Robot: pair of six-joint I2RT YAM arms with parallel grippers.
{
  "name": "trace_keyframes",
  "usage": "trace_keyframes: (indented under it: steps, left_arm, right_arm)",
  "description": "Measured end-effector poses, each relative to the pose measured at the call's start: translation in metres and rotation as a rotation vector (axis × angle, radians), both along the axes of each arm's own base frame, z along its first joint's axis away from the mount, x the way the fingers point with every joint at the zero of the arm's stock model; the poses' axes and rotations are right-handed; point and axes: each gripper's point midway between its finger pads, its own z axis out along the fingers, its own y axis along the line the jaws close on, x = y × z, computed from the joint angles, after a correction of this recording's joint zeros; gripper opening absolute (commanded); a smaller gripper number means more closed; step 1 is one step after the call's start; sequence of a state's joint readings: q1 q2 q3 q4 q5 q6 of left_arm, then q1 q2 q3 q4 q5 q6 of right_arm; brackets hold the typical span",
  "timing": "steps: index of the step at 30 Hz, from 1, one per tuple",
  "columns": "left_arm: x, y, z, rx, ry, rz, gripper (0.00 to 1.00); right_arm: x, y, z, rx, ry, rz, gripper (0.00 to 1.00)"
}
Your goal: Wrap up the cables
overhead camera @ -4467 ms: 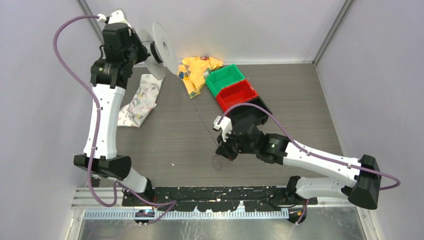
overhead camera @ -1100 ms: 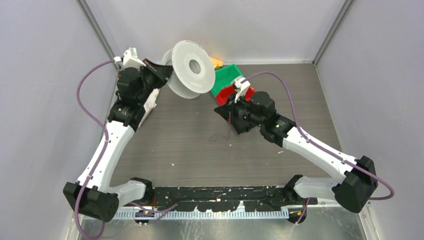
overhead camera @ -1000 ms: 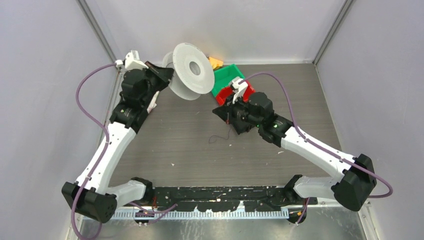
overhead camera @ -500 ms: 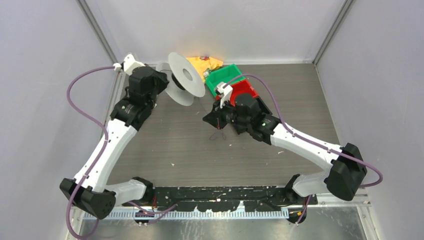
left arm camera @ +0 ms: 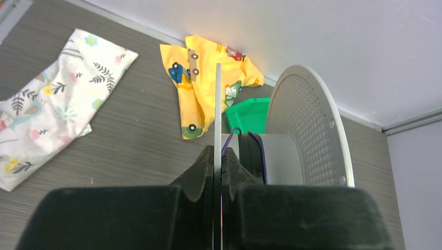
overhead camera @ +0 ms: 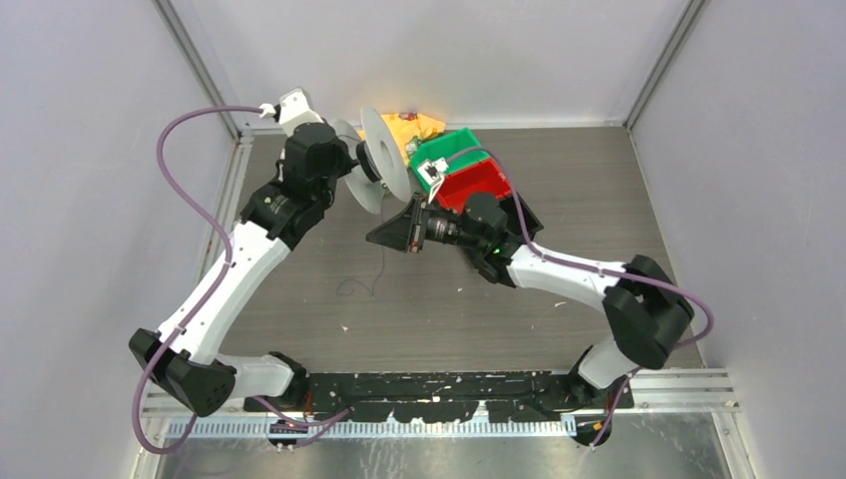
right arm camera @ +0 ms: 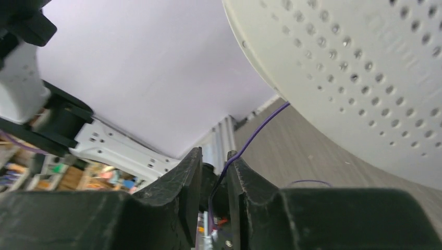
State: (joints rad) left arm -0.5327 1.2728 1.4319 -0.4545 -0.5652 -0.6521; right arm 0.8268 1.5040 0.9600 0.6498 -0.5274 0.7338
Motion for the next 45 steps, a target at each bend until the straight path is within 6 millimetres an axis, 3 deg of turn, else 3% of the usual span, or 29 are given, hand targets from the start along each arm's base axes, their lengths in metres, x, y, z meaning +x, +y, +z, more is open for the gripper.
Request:
trace_keyframes:
  steps: [5,11,23,32,40,45]
  left_arm:
    - [0.000,0.002,0.015,0.018,-0.029,-0.008,0.00]
    - [-0.002,0.004,0.022,0.041,-0.039,-0.013,0.01]
    - [-0.010,0.020,0.035,0.093,-0.070,0.026,0.01]
    - [-0.006,0.019,0.026,0.135,-0.045,0.018,0.00]
    - [-0.005,0.008,0.006,0.157,-0.005,-0.045,0.01]
    - [-0.005,-0.002,-0.007,0.172,0.013,-0.109,0.01]
  right_arm:
    - [0.001,0.010,0.009,0.165,0.097,0.076,0.37]
    - [-0.005,0.007,0.030,0.277,0.104,0.132,0.44]
    - [-0.014,0.002,0.047,0.350,0.102,0.183,0.52]
    - [-0.019,0.001,0.051,0.319,0.083,0.193,0.56]
    - [-0.029,-0.012,0.090,0.353,-0.028,0.180,0.57]
    - [-0.022,-0.012,0.095,0.357,-0.048,0.157,0.57]
